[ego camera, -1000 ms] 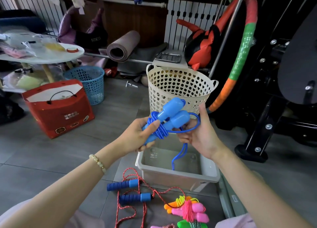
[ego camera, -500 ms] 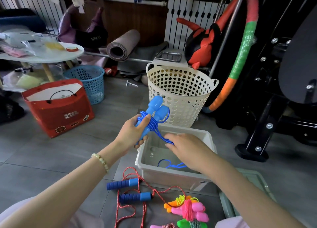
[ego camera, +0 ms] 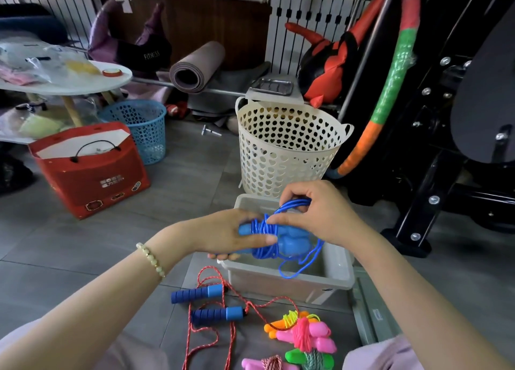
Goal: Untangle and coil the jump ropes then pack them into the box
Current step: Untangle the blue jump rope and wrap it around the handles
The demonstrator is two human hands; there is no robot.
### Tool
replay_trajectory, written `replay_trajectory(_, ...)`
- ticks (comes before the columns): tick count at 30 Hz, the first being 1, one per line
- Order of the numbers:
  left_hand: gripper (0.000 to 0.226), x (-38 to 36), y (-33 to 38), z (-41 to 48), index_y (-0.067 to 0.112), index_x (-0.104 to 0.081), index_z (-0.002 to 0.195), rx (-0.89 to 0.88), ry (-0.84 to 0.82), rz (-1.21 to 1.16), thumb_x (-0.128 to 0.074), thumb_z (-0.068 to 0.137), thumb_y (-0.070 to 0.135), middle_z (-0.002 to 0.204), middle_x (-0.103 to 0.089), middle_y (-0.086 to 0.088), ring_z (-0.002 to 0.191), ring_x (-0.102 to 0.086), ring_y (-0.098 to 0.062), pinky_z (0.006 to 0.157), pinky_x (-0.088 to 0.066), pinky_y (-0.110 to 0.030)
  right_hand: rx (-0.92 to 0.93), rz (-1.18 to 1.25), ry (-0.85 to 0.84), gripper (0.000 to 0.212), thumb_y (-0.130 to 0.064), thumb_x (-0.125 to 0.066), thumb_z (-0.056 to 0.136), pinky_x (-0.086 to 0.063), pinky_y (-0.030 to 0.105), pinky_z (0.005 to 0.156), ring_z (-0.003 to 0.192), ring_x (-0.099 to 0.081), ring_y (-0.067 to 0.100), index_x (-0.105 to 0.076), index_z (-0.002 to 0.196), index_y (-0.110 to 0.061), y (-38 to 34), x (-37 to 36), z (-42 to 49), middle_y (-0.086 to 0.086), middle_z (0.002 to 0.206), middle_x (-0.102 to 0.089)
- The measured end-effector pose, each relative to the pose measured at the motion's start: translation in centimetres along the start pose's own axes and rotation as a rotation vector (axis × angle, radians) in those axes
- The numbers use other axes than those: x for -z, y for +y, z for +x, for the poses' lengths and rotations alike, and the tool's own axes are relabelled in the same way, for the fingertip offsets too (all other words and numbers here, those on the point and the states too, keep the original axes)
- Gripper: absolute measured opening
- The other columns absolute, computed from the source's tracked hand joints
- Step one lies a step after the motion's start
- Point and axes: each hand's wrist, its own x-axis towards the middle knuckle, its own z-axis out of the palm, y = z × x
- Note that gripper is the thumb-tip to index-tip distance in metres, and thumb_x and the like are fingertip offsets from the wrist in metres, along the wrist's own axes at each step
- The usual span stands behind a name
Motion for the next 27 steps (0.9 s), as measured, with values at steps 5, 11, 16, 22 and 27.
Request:
replay_trajectory(5,0.037,-0.6,-0.3,-0.2,0.020,-0.063,0.093,-0.038,0.066,0.086,-0.061,0.083,0.055,0.055,-0.055,0.003,0.044,-0.049,-0.011,0.046,-0.043,-0.025,-0.063,0.230,-0.148,0.028,-0.015,-0.083,0.068,-0.031,0.011,0.049,0.047,-0.037,0.001,-0.058,0.063,-0.004,0.1,-0.7,0.2,-0.012,0.047,-0.045)
replay_trajectory(11,0.046,-1.5,-1.1,-0.2,0.009,-0.060,0.084,-0.035,0.118,0.167,-0.060,0.082,0.055,0.058,-0.060,-0.005,0.044,-0.050,-0.008,0.049,-0.041,-0.019,-0.099,0.333,-0.202,0.024,-0.015,-0.078,0.074,-0.036,0.012,0.053,0.052,-0.041,0.003,-0.056,0.067,-0.007,0.1,-1.6,0.1,-0.010,0.054,-0.048)
replay_trajectory(16,0.040,-0.9,-0.9,-0.7,0.010,-0.059,0.080,-0.165,0.181,0.024,-0.065,0.082,0.050,0.051,-0.053,-0.003,0.040,-0.047,-0.011,0.043,-0.039,-0.018,-0.336,0.768,-0.315,0.022,-0.020,-0.053,0.092,-0.049,0.016,0.064,0.068,-0.058,0.010,-0.072,0.084,-0.013,0.3,-1.9,0.1,-0.007,0.074,-0.069)
replay_trajectory(22,0.050,0.5,-1.3,-0.3,0.011,-0.053,0.082,-0.165,0.289,-0.301,-0.045,0.080,0.061,0.045,-0.047,-0.001,0.033,-0.035,-0.014,0.038,-0.028,-0.020,-0.358,1.191,-0.322,0.080,-0.074,-0.022,0.079,-0.042,0.037,0.103,0.112,-0.059,0.022,-0.070,0.112,-0.020,0.8,-1.7,0.5,0.006,0.121,-0.065)
replay_trajectory(27,0.050,0.1,-0.8,0.7,0.012,-0.054,0.079,-0.040,0.438,-0.546,-0.036,0.093,0.056,0.042,-0.042,0.001,0.033,-0.033,-0.011,0.036,-0.027,-0.017,-0.298,0.932,-0.236,0.085,-0.077,-0.063,0.061,-0.025,0.021,0.052,0.056,-0.033,0.007,-0.058,0.113,-0.010,1.9,-2.7,0.1,0.000,0.085,-0.051)
